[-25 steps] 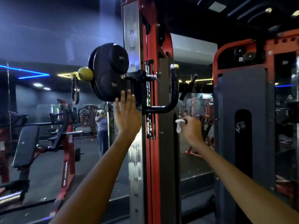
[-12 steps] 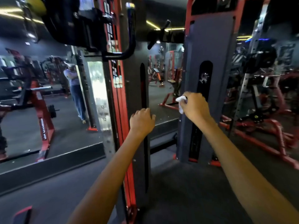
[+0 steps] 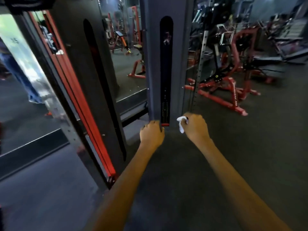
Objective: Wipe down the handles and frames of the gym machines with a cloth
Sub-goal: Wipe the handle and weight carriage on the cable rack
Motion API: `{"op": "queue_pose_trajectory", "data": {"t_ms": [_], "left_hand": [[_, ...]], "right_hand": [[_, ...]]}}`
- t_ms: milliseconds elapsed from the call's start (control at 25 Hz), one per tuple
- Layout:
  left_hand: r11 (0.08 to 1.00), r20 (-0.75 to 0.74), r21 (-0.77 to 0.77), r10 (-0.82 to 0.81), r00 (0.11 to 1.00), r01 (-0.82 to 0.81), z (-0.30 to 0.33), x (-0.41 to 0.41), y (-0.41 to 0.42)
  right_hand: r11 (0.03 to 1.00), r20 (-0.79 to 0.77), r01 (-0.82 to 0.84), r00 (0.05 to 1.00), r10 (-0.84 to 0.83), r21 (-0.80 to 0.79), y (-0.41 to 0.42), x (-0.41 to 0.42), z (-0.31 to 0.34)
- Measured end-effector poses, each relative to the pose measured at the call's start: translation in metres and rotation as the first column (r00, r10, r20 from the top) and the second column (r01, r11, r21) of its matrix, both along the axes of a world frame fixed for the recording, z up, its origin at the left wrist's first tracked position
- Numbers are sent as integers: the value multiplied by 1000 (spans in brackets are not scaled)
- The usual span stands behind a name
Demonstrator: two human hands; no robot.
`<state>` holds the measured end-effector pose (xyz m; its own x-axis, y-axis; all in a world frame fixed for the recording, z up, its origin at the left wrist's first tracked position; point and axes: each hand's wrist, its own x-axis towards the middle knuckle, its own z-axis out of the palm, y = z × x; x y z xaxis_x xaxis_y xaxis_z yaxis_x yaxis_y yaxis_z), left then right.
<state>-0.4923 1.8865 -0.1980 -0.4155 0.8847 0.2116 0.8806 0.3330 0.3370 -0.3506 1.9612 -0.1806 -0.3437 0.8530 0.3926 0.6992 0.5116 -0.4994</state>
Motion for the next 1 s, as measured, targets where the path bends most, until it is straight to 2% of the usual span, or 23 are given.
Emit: {"op": "queue_pose_trajectory", "data": {"t_ms": [160,360,560,880,1000], "left_hand": [[996,19,-31,-84,996,85,-21,23,46],[980,-40,-2,-201,979,201,-26,36,133],[966,-48,13,-258,965,258,-7,34,251],[953,-26,-22,-304,952,304,19,27,442],[949,-20,0,-314,949,314,27,24,518]], "right_hand": [[996,77,62,995,-67,69,31,29,-18],[990,115,119,985,-127,71,122,38,-25],[980,182,173,965,-189,101,237,46,-8],[977,205,212,955,-214,32,411,52,15],[965,199,245,945,-259,92,479,51,29]]}}
